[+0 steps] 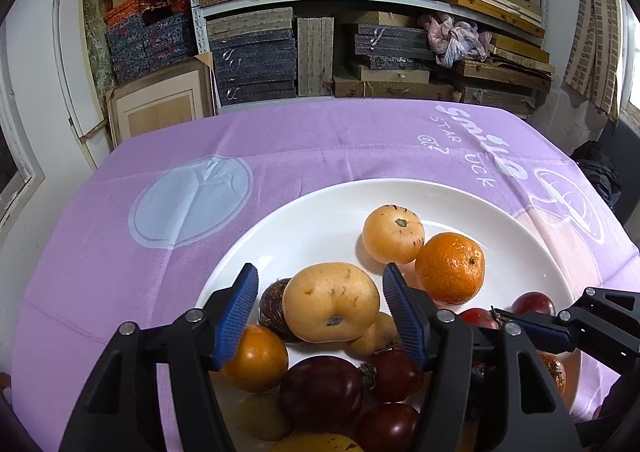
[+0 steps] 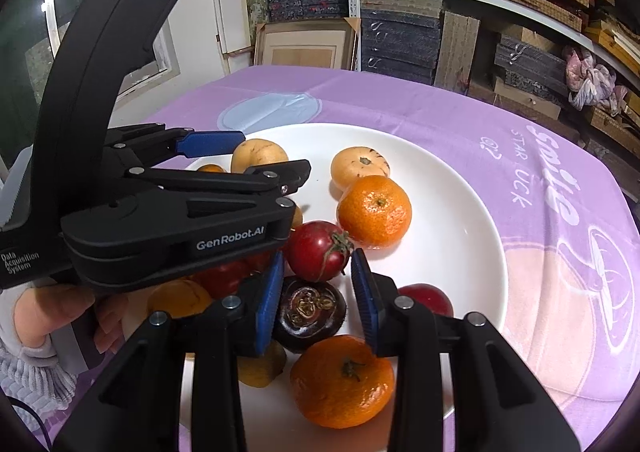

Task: Organize fruits
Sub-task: 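Carry the pale orange fruit and red tomato onto the plate and open both grippers, then withdraw both open grippers from the plate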

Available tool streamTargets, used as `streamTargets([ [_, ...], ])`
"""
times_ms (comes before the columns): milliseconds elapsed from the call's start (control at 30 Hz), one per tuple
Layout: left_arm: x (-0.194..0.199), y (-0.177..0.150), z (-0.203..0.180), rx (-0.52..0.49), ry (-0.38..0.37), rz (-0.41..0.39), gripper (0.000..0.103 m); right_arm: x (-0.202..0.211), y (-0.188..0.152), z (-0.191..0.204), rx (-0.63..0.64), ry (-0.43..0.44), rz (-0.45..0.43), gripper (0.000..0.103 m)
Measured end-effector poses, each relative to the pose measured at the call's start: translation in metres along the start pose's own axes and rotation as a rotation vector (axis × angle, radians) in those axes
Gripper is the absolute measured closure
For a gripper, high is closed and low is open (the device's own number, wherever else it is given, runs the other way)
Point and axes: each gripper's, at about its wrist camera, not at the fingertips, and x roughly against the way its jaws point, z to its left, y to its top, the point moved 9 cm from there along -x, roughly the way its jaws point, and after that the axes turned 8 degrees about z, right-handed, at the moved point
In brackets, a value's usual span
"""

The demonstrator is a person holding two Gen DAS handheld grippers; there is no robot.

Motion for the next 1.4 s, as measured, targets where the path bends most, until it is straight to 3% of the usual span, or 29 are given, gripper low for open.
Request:
streamTargets([
  [100,-0.002,-0.001,-0.001,-0.002,-0.005,0.006,0.032,-0.001,0.000,0.000,0.002,0.000,0.005,0.067],
  [233,-0.001,-0.001,0.002,0.018,-0.019,0.007,0.020,-0.002,0.001,-0.002,-0.004,0.007,0.004,0.056],
  [400,0.001,-0.001,0.002,0.016,-0.022,0.006,0.010,0.000,0.001,-0.002,-0.001,0.005,-0.006,0.050],
  [467,0.002,-0.001,0.003,0.016,-0.025,0.005,0.009,0.002,0.002,-0.003,-0.002,0.002,-0.010,0.042],
  [700,0.007,-0.003,-0.001,-0.004,-0.017,0.005,0.003,0.015,0.008,-0.009,-0.010,-0.008,-0.048,0.030],
  [933,0.024,-0.002,-0.002,0.004,-0.059,-0.019,0.003,0.033,0.008,-0.013,-0.035,-0.026,-0.096,0.009],
  [1233,0.058,-0.009,0.005,0.058,-0.074,-0.055,0.003,0.063,-0.006,-0.016,-0.073,-0.065,-0.116,0.004],
  [1400,0.074,-0.031,0.014,0.108,-0.050,-0.006,0.003,0.082,-0.034,-0.015,-0.102,-0.089,-0.101,0.004],
])
